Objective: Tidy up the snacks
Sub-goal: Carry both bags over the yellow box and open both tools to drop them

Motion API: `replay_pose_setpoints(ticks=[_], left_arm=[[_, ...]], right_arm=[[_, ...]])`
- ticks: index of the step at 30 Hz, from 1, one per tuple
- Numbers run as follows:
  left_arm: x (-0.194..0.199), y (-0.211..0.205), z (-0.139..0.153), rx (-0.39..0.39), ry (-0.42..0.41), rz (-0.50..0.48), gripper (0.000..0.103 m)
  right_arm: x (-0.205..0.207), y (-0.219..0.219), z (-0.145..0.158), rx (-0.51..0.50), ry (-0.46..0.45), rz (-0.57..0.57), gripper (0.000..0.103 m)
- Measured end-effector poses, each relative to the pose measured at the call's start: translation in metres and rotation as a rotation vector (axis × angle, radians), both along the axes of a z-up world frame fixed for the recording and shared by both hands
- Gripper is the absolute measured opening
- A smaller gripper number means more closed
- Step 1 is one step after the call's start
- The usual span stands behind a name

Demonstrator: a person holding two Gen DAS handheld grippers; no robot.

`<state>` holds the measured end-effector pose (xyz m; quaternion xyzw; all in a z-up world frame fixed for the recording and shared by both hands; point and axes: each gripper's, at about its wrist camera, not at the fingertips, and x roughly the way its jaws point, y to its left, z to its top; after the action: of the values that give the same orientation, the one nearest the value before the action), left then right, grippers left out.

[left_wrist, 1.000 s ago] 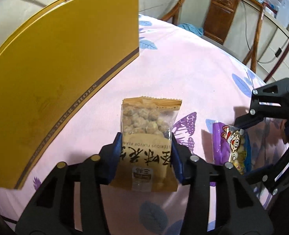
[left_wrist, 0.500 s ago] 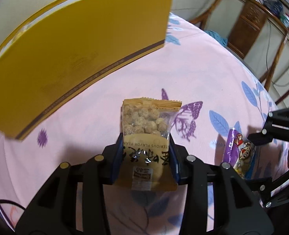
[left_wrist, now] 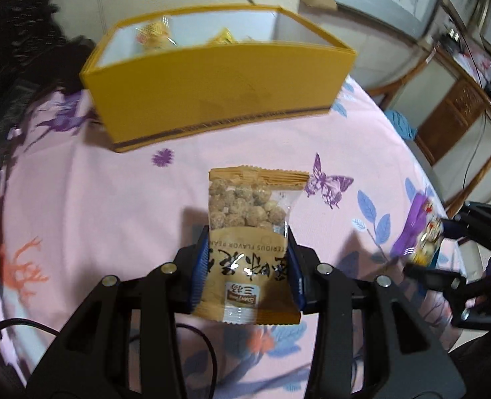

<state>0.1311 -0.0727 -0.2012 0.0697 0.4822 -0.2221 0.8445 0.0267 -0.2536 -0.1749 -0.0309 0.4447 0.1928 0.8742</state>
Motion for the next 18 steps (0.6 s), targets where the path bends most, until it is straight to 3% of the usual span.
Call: replay_pose_setpoints(ticks=[7,13,18], left_arm=[[0.014,0.018,0.088,-0.071,-0.142,0.067,0.042],[0.078,0.009,0.161,-0.130,-0.268,0.140,0.042],[0.135,-0.009,0.169,-0.128,-0.275,0.209,0.042]], right_arm=[[0.039,-0.009,0.081,0.069,-0.193,-0.087,0.044],[0.110,-0.019,0.140,0.138,-0.332,-0.146,0.044],[0.175,-0.021,0.147,0.128,-0.370,-0.183,0.044]])
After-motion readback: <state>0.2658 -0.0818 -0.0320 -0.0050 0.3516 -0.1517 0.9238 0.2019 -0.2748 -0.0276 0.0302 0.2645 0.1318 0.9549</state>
